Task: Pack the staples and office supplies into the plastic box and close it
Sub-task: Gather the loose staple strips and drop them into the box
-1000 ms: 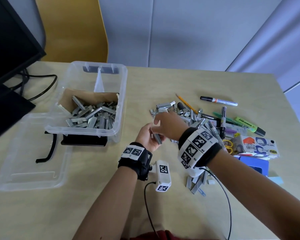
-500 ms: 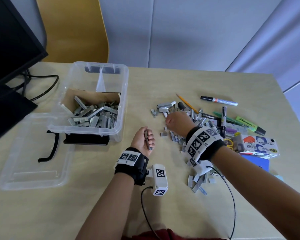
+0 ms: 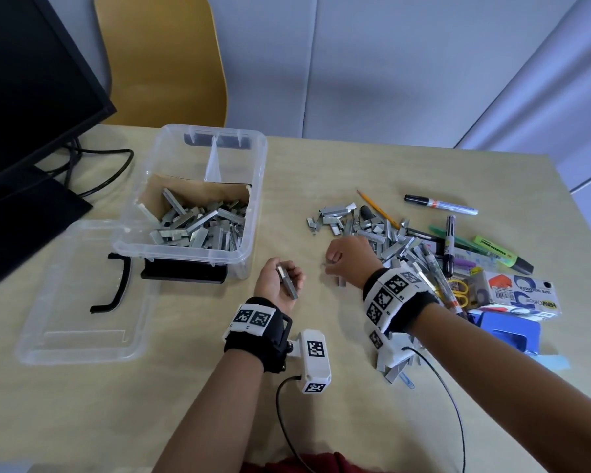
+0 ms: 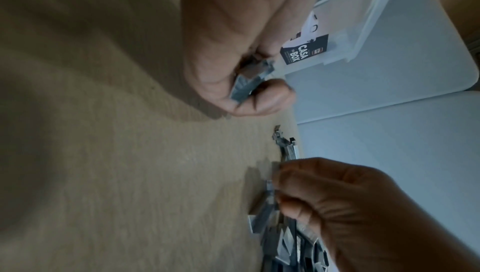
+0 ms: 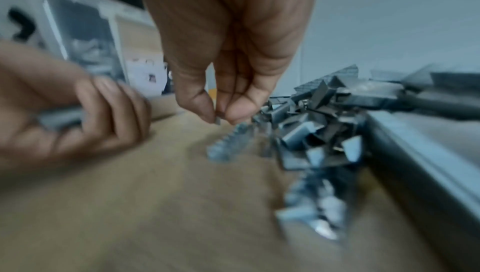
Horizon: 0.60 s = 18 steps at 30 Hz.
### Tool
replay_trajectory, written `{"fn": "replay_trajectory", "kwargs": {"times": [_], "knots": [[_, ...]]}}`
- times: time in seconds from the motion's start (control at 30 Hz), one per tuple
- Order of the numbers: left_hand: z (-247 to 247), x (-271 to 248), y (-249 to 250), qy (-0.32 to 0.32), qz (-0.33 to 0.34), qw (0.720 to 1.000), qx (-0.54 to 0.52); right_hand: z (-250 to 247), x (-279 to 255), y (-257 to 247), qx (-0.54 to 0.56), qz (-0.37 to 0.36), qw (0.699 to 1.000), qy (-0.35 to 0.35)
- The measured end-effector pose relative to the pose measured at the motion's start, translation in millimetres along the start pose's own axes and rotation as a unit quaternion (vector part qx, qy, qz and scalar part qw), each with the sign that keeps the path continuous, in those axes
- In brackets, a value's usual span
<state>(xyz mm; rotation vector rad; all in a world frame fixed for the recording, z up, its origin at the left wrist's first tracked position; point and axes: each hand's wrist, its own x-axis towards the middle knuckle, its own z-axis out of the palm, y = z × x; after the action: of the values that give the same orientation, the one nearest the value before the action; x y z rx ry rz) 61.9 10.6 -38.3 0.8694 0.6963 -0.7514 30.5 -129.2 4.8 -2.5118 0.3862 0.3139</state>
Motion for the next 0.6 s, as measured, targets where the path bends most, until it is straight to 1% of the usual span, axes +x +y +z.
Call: {"fn": "replay_trajectory", "kwargs": {"times": [0.07,0.1,0.2,0.23,0.3,0.37,0.4,0.53,0.6], "knots": [[4.1,-0.4,-2.1,-0.004,0.009,1.000,-0.007,-4.9,-7.1,-8.7,0.077,-0.017,0.997,0.019],[6.9,-1.0,-3.3,-0.011,0.009,1.000,-0.004,-6.8,-10.9,-14.3,0.091,-0.032,0.995,0.011],[15.0,-2.8,-6.8,-0.023,-0.001,0.999,0.023,-10.3,-18.1,-25.8,0.091,-0.061,0.994,-0.029],[16.5,-2.8,-7.6,-0.026,-0.007,0.999,0.037,-12.5,-17.8,-25.5,0.086,-0.059,0.994,-0.026],[16.1,-1.9,-7.8,-0.030,-0.019,0.997,0.066,-19.0,-14.0,-19.0,0.078,-0.037,0.996,0.004],[12.3,0.5,-6.7,-0.028,-0.034,0.996,0.082,-23.6,-8.7,-6.7,0.056,-0.006,0.998,0.036],[10.2,1.3,-6.3,-0.030,-0.039,0.995,0.085,-23.4,-6.6,-0.2,0.032,0.004,0.999,0.039],[4.0,1.2,-6.2,-0.041,-0.044,0.995,0.082,-5.7,-6.4,10.6,-0.069,0.006,0.997,-0.031],[2.8,0.1,-6.6,-0.045,-0.042,0.995,0.081,4.1,-6.7,9.8,-0.081,-0.004,0.996,-0.021]]}}
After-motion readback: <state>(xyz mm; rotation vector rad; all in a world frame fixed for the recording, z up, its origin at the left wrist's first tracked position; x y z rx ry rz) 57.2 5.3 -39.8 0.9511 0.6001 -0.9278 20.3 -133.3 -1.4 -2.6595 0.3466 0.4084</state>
